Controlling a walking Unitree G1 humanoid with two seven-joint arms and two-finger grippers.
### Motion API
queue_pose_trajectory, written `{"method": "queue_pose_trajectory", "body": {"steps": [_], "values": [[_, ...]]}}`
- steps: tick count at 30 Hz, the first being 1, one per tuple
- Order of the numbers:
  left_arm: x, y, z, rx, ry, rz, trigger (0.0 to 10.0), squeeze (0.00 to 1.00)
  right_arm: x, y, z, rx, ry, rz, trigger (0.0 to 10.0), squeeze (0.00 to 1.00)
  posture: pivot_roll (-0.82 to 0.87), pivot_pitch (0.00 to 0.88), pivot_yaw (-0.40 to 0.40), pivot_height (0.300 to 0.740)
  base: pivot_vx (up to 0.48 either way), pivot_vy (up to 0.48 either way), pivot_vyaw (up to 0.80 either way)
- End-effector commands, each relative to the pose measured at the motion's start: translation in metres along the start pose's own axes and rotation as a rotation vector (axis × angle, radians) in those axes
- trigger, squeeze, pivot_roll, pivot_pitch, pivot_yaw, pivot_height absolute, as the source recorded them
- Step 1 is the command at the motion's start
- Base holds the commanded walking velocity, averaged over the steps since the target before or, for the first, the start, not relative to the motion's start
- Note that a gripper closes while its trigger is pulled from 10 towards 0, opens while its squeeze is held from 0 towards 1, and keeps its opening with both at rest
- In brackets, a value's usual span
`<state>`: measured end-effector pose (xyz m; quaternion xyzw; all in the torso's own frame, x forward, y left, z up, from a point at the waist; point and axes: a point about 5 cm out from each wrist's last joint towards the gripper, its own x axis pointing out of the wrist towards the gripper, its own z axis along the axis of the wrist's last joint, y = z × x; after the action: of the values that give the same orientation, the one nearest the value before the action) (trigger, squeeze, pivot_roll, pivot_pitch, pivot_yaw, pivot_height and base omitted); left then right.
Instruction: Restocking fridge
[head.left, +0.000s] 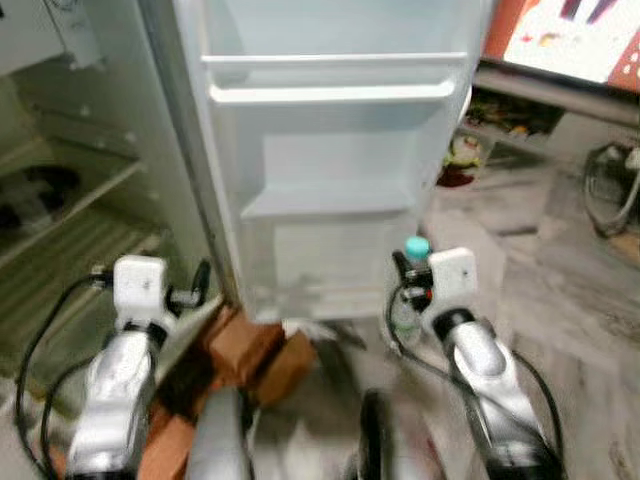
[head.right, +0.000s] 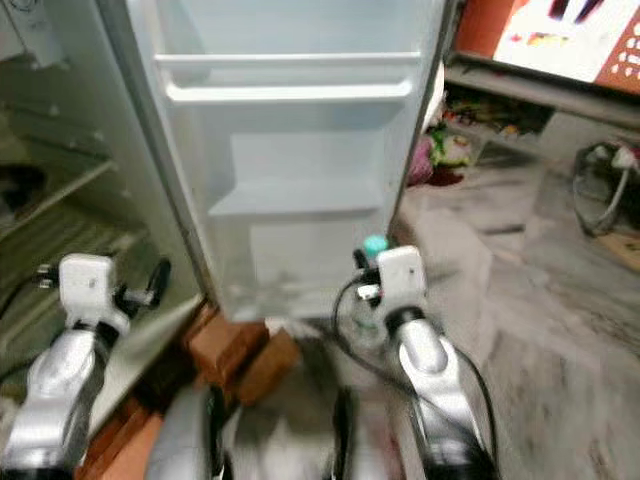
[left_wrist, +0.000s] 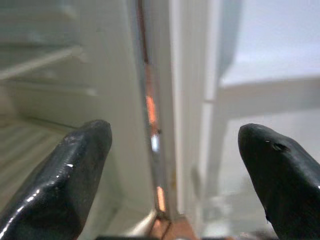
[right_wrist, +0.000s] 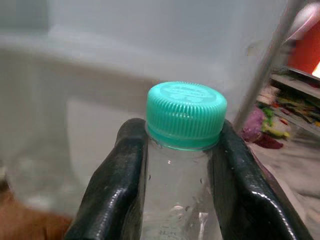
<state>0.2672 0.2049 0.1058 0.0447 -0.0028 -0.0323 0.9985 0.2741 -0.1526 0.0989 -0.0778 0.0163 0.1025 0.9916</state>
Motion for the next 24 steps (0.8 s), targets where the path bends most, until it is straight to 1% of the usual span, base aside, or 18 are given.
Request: {"method": "queue_pose_trajectory", "body": {"steps": [1, 4, 7, 18, 24], "values": [[-0.0040, 0.0032, -0.0053, -0.001, 0.021, 0.011, 10.0, 0.00, 0.0066, 0.0042, 0.0131, -0.025, -0.055, 0.030, 10.0, 0.00, 0.04, 0.059, -0.039, 0.581, 0.000, 0.000, 0.80], [-0.0034, 0.0036, -0.0048, -0.002, 0.018, 0.012, 10.0, 0.00, 0.0064, 0.0051, 0.0143, -0.026, -0.060, 0.036, 10.0, 0.00, 0.04, 0.057, -0.041, 0.581, 0.000, 0.000, 0.80], [-0.0032, 0.0041, -0.0045, -0.003, 0.017, 0.013, 10.0, 0.00, 0.0065, 0.0046, 0.0145, -0.024, -0.062, 0.034, 10.0, 0.00, 0.04, 0.059, -0.041, 0.581, 0.252, 0.000, 0.70], [-0.0040, 0.0024, -0.0059, -0.007, 0.019, 0.006, 10.0, 0.00, 0.0067, 0.0030, 0.0144, -0.025, -0.067, 0.014, 10.0, 0.00, 0.04, 0.059, -0.039, 0.581, 0.269, 0.000, 0.00], [-0.0034, 0.0027, -0.0056, -0.005, 0.018, 0.003, 10.0, 0.00, 0.0076, -0.0003, 0.0151, -0.046, -0.073, -0.011, 10.0, 0.00, 0.04, 0.059, -0.037, 0.581, 0.271, 0.000, 0.00]]}}
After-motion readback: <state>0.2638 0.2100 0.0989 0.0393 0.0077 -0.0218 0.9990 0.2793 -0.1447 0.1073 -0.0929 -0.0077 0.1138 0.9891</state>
